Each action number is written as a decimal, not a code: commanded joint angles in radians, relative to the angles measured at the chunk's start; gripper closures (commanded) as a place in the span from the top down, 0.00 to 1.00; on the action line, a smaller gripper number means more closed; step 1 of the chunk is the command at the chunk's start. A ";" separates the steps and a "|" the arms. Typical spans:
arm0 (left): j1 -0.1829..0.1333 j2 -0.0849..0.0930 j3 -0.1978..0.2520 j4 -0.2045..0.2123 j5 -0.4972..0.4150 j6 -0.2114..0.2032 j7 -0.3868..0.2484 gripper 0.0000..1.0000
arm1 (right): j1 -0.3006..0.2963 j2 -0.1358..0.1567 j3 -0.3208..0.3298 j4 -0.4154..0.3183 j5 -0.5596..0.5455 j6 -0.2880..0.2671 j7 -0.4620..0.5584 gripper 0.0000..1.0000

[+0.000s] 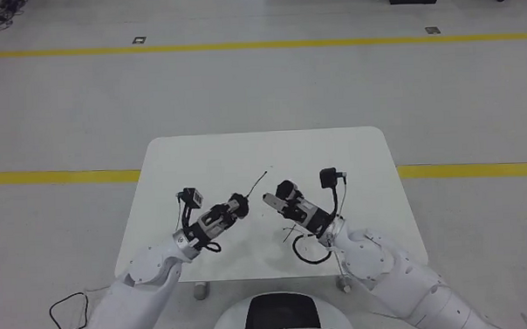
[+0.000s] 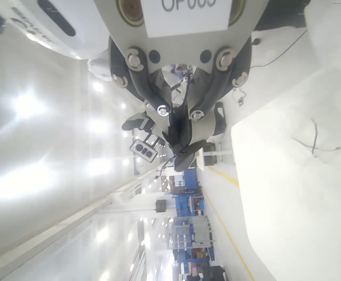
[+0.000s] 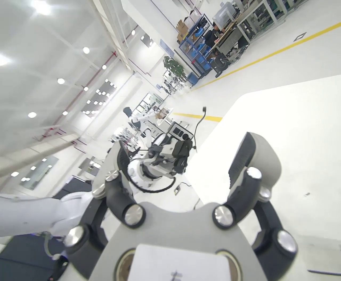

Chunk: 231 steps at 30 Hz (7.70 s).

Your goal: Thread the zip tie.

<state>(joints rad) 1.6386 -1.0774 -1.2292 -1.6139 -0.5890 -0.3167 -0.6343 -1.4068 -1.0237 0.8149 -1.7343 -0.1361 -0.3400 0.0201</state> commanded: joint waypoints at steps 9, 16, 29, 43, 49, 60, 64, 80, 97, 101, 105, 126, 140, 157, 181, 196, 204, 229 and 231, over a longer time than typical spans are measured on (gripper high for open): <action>-0.022 -0.014 0.011 0.067 -0.330 -0.001 -0.145 0.00 | -0.061 -0.008 0.190 0.003 0.508 0.000 0.442 1.00; -0.034 -0.013 0.011 0.084 -0.306 0.005 -0.175 0.00 | -0.069 -0.050 0.258 0.066 0.579 0.000 0.643 1.00; -0.045 -0.040 0.083 0.116 -0.527 -0.018 -0.276 0.00 | -0.051 -0.082 0.233 0.189 0.900 0.000 0.839 1.00; -0.098 -0.072 0.158 0.185 -0.606 0.000 -0.339 0.00 | -0.036 -0.118 0.223 0.261 1.025 0.015 0.945 1.00; -0.096 -0.092 0.187 0.205 -0.707 -0.023 -0.398 0.00 | -0.025 -0.142 0.180 0.322 1.184 0.029 1.008 1.00; -0.118 -0.134 0.195 0.303 -0.778 -0.023 -0.535 0.00 | 0.021 -0.189 0.114 0.445 1.363 0.057 1.141 0.60; -0.122 -0.149 0.188 0.321 -0.766 -0.023 -0.547 0.00 | 0.036 -0.201 0.096 0.471 1.364 0.069 1.158 0.48; -0.108 -0.186 0.166 0.321 -0.700 -0.023 -0.587 0.00 | 0.075 -0.246 0.049 0.546 1.372 0.100 1.184 0.40; -0.110 -0.196 0.171 0.329 -0.695 -0.023 -0.604 0.00 | 0.085 -0.279 0.050 0.592 1.396 0.122 1.224 0.25; -0.110 -0.197 0.169 0.331 -0.697 -0.022 -0.606 0.00 | 0.087 -0.285 0.050 0.598 1.388 0.127 1.227 0.25; -0.111 -0.198 0.168 0.332 -0.701 -0.021 -0.607 0.00 | 0.088 -0.290 0.051 0.602 1.382 0.131 1.231 0.24; -0.107 -0.201 0.166 0.333 -0.693 -0.014 -0.611 0.00 | 0.086 -0.317 0.068 0.619 1.376 0.139 1.247 0.12; -0.104 -0.202 0.164 0.333 -0.688 -0.008 -0.618 0.00 | 0.085 -0.329 0.080 0.630 1.359 0.149 1.255 0.09; -0.100 -0.203 0.160 0.330 -0.685 -0.007 -0.617 0.00 | 0.086 -0.343 0.092 0.644 1.334 0.159 1.260 0.00; -0.100 -0.207 0.149 0.329 -0.695 -0.017 -0.610 0.00 | 0.063 -0.343 0.133 0.643 1.285 0.166 1.269 0.00; -0.100 -0.207 0.149 0.329 -0.695 -0.017 -0.610 0.00 | 0.040 -0.338 0.161 0.625 1.250 0.173 1.259 0.00; -0.100 -0.207 0.149 0.329 -0.695 -0.017 -0.610 0.00 | 0.029 -0.336 0.172 0.623 1.238 0.177 1.255 0.00; -0.100 -0.207 0.149 0.329 -0.695 -0.017 -0.610 0.00 | 0.000 -0.329 0.208 0.618 1.217 0.176 1.251 0.00; -0.100 -0.207 0.149 0.329 -0.695 -0.017 -0.610 0.00 | -0.002 -0.328 0.210 0.618 1.216 0.176 1.250 0.00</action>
<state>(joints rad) 1.5384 -1.2841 -1.0800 -1.2845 -1.2842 -0.3341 -1.2445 -1.4084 -1.3521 1.0240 -1.1160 1.0807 -0.1639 1.2709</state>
